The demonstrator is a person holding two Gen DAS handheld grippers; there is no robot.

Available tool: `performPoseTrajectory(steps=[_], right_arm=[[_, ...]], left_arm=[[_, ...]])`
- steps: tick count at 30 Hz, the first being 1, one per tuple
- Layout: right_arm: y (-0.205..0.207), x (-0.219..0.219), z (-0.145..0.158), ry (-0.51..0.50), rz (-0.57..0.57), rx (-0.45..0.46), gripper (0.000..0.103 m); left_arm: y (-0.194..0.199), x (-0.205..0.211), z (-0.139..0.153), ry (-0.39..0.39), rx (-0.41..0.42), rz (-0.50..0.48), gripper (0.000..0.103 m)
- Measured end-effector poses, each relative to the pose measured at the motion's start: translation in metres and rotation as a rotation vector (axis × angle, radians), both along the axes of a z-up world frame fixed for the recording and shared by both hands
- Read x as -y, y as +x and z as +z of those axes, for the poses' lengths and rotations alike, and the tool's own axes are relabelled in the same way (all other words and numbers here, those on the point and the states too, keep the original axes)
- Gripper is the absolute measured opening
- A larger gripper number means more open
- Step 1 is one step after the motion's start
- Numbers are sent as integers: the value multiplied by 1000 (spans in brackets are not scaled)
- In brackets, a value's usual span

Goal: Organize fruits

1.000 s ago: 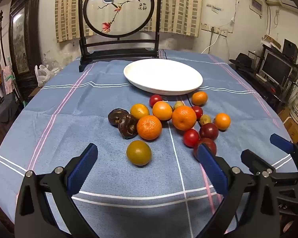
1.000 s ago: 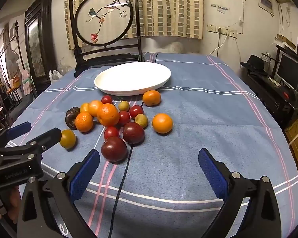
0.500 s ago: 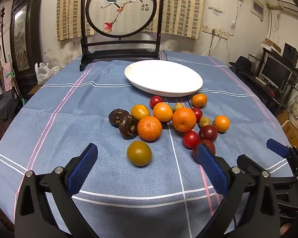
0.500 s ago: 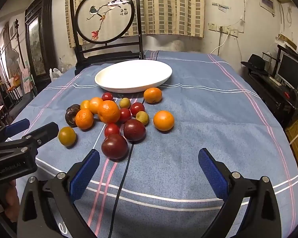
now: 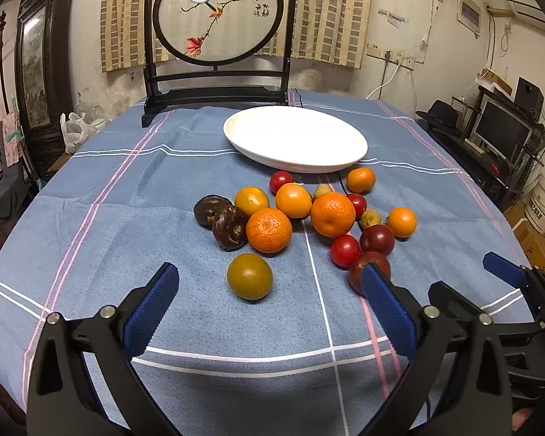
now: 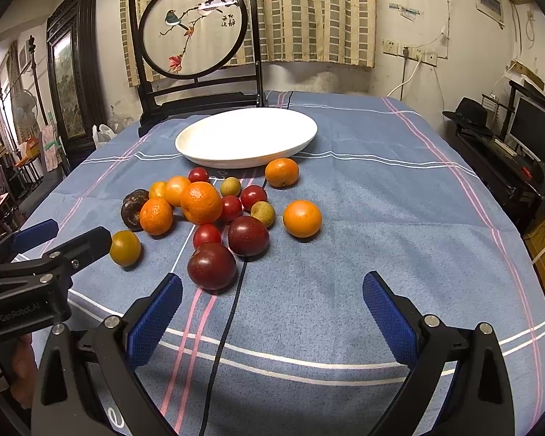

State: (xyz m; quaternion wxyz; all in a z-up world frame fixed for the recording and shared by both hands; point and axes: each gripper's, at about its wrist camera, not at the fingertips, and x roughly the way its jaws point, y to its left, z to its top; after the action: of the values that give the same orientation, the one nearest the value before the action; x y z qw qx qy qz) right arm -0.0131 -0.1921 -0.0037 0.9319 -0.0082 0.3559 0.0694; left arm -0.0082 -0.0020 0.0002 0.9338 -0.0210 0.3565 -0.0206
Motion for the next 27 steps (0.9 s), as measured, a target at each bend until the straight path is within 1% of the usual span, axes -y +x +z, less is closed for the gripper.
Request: performPoseTrajectory(steps=[27], right_arm=[[0,0,-3,-4,10,-14,100]], left_arm=[[1,-3,-1,11,-6,7,98]])
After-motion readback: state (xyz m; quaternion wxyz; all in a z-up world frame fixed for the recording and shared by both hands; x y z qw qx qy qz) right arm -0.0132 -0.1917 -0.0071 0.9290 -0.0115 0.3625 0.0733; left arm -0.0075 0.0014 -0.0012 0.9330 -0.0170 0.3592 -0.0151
